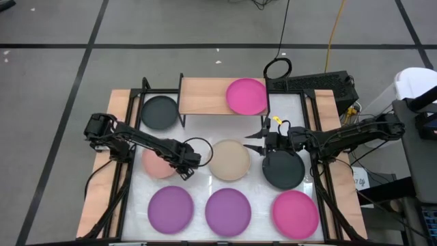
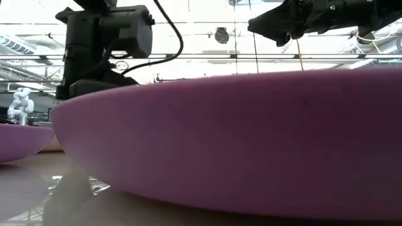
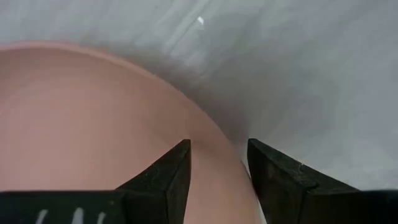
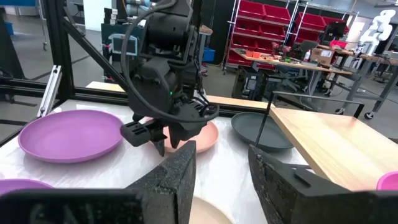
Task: Place and stack plates onto a shelf
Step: Stack the light pink plate on top of the pink plate on the shelf
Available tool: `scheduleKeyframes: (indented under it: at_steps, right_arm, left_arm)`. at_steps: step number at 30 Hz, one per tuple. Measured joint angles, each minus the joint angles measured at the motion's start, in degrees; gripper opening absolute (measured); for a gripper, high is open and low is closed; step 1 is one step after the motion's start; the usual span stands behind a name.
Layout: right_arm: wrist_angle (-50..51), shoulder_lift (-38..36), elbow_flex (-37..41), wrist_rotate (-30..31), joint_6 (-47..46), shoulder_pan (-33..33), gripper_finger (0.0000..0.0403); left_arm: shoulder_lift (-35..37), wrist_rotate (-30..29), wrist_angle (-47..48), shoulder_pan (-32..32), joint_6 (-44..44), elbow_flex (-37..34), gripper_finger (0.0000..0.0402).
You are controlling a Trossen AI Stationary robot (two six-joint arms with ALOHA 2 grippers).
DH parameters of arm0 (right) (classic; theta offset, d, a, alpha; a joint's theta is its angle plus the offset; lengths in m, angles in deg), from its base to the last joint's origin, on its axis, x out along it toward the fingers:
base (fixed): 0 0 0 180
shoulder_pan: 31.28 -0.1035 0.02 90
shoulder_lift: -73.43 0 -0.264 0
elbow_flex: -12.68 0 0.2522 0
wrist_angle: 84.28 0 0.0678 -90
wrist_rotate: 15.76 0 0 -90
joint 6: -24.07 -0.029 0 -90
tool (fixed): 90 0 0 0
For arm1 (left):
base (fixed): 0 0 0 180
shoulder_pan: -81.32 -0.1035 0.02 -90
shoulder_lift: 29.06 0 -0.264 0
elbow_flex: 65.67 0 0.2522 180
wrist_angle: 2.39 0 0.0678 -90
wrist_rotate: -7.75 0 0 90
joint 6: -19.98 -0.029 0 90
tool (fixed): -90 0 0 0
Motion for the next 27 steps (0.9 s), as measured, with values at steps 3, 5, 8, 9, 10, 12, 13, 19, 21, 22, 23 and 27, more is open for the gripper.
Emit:
scheduleKeyframes:
  at_steps: [3, 5, 8, 9, 10, 12, 13, 19, 21, 22, 23, 27]
  right_arm:
    - [-0.01, 0.01, 0.00, 0.00, 0.00, 0.00, 0.0128]
    - [-0.01, 0.00, 0.00, 0.00, -0.01, 0.00, 0.0128]
    - [-0.04, 0.00, 0.00, 0.00, 0.00, 0.00, 0.0128]
    - [-0.08, 0.01, 0.00, 0.00, 0.03, 0.00, 0.0128]
    - [-0.10, -0.01, 0.00, 0.00, 0.10, 0.00, 0.0128]
    - [-0.36, 0.00, 0.00, 0.00, 0.47, 0.00, 0.0128]
    - [-0.50, 0.00, 0.00, 0.00, 0.50, 0.00, 0.0128]
    - [-1.29, -0.44, 0.00, -0.07, 0.55, -0.04, 0.0128]
    - [-1.09, -0.95, 0.02, -0.15, 0.24, -0.04, 0.0128]
    - [-1.40, -1.08, 0.02, -0.16, -0.13, -0.04, 0.0128]
    - [-1.40, -1.39, 0.01, -0.22, -0.29, -0.04, 0.0128]
    - [-1.32, -2.83, 0.02, -0.35, -0.39, -0.07, 0.0128]
  left_arm:
    - [0.00, -0.13, 0.11, 0.00, -1.82, -0.57, 0.0124]
    - [0.00, 0.45, 0.46, 0.04, -3.25, -0.49, 0.0084]
    - [0.07, 1.65, 1.42, 0.04, -6.37, 0.68, 0.0025]
    - [0.07, 2.16, 1.49, 0.02, -7.41, 1.48, 0.0017]
    - [0.07, 2.83, 2.64, -0.04, -8.58, 2.36, 0.0015]
    - [0.04, 3.51, 5.99, 0.45, -11.36, 5.15, 0.0012]
    - [0.04, 3.92, 7.47, 0.76, -12.65, 7.00, 0.0011]
    - [-0.06, 1.51, 18.01, 3.23, -20.64, 20.87, 0.0010]
    - [-0.04, 0.58, 20.92, 4.28, -23.70, 25.66, 0.0010]
    - [-0.04, -0.08, 22.14, 4.79, -25.34, 27.98, 0.0010]
    - [-0.04, -0.97, 23.14, 5.32, -27.14, 30.16, 0.0010]
    - [-0.02, -6.43, 25.80, 7.47, -36.87, 37.76, 0.0010]
